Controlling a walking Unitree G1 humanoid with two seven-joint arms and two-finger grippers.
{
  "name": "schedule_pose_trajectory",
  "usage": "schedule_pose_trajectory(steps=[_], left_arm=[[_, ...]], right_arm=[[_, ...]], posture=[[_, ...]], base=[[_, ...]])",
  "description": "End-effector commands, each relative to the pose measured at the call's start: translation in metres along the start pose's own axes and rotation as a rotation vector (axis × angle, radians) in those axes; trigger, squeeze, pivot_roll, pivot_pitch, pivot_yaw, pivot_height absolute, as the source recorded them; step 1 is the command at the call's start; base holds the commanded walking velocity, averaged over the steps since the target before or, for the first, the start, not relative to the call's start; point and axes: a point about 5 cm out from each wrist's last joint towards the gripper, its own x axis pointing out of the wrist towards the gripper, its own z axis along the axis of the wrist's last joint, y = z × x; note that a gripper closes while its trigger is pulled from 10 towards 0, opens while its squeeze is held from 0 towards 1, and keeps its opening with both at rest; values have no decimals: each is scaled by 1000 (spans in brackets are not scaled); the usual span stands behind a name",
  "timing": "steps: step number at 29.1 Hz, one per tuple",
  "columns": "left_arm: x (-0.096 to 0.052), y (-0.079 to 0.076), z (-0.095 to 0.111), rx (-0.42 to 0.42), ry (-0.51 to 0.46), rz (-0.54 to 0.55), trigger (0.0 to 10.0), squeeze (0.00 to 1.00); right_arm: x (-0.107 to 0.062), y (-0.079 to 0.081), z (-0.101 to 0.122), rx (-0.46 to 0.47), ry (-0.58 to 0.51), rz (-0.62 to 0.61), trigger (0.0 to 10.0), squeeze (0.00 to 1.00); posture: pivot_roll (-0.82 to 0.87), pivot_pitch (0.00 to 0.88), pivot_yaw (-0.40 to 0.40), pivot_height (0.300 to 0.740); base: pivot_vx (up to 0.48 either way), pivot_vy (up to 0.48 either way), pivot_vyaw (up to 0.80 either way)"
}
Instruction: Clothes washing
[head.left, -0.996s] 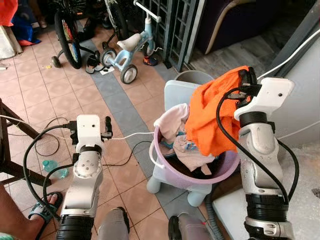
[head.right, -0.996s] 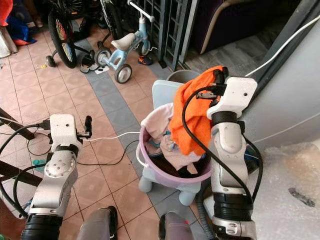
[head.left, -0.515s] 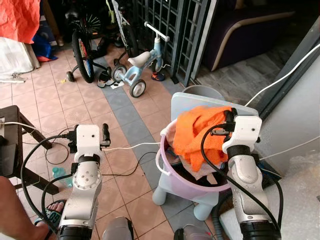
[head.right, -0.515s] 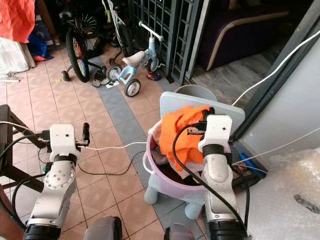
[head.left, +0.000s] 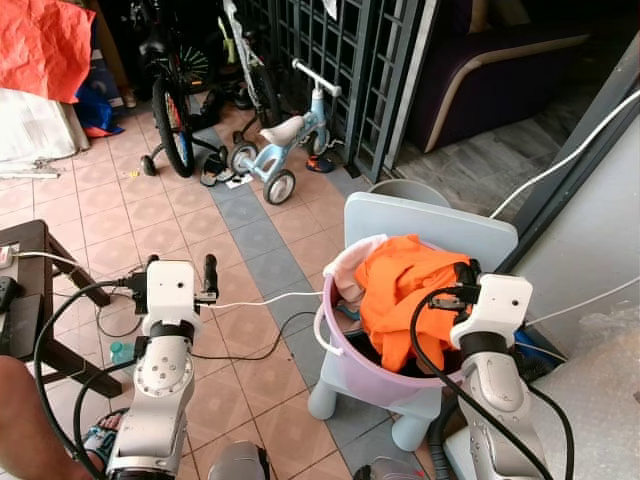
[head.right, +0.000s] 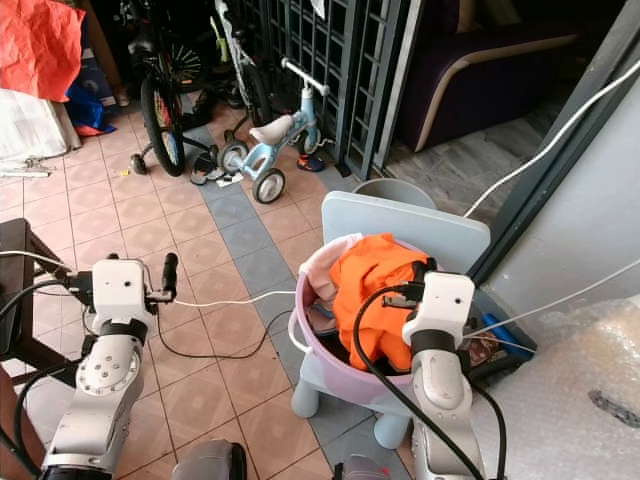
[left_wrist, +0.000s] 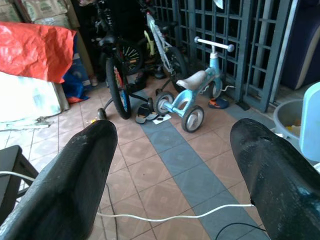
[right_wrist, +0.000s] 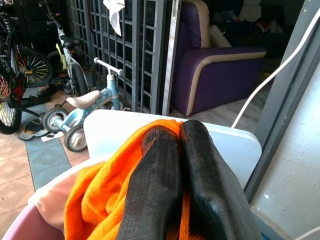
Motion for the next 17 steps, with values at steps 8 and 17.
schedule_pose_trajectory(steps=[8, 17], left_arm=[[-4, -17, -7, -68, 82, -208, 10000, 0], [-9, -25, -2, -19, 59, -288, 10000, 0]], right_arm=[[0, -2, 10, -22, -33, 44, 10000, 0], [-3, -9, 7, -49, -10, 25, 10000, 0]], posture=[[-4, 25, -9, 740], [-6, 35, -13, 740]], base=[[0, 0, 0], [0, 0, 0]])
